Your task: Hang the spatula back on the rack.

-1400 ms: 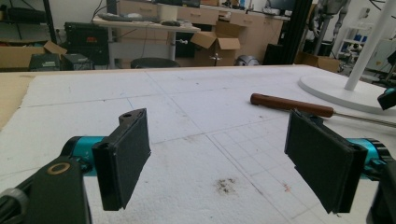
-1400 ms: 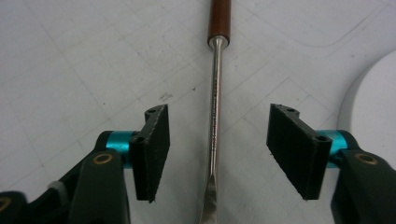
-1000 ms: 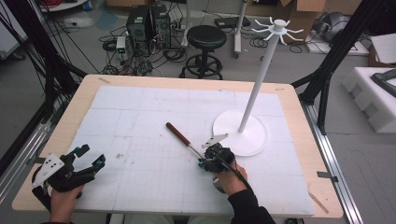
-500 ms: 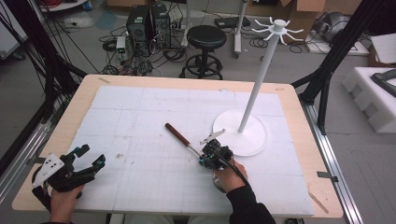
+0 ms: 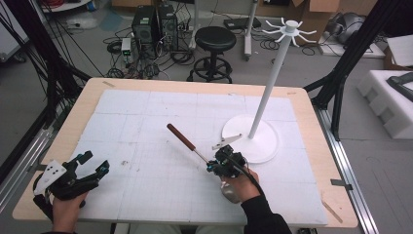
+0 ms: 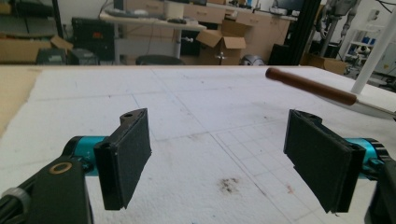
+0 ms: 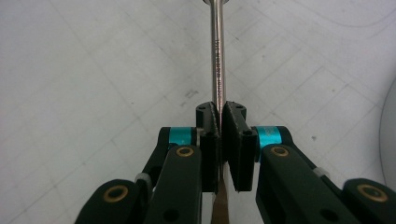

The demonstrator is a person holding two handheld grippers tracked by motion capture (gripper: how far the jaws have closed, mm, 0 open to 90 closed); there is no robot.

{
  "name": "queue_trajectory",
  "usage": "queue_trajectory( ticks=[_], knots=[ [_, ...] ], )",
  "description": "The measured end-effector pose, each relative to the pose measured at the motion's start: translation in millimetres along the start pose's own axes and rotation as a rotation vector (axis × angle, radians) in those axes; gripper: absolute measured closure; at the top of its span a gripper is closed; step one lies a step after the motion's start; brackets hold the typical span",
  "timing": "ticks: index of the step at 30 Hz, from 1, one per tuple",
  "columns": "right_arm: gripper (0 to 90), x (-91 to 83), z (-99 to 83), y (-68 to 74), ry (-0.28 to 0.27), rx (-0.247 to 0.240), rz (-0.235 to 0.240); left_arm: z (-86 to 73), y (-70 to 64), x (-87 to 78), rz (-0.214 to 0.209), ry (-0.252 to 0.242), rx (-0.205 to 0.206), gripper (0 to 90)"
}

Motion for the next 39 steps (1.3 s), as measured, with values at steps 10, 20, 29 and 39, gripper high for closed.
queue_trajectory(
  ticks=[10,20,29,39],
  knots=[
    [84.6,-26.1,-1.6,12.0,-0.151,-0.051,0.111,19.5,-33.7,8.2,-0.154,-0.030,-0.065,21.9],
    [84.5,-41.6,-3.3,22.2,-0.264,-0.141,0.181,56.0,-78.7,34.8,-0.337,0.000,-0.163,16.0],
    [84.5,-58.3,-8.5,33.9,-0.349,-0.210,0.244,86.7,-110.7,62.6,-0.471,0.062,-0.240,20.6],
    [84.4,-62.9,-9.2,40.5,-0.362,-0.247,0.260,107.8,-127.3,88.7,-0.536,0.114,-0.297,31.6]
  ],
)
Point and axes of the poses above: each handheld gripper's, and its own axes: x roughly forward along the jaws, z roughly out of its top, y roughly to its left, the point moved 1 cm from there along x, roughly forward along the jaws, and after that the axes turned 1 degree about -x, right-handed, at the moved point
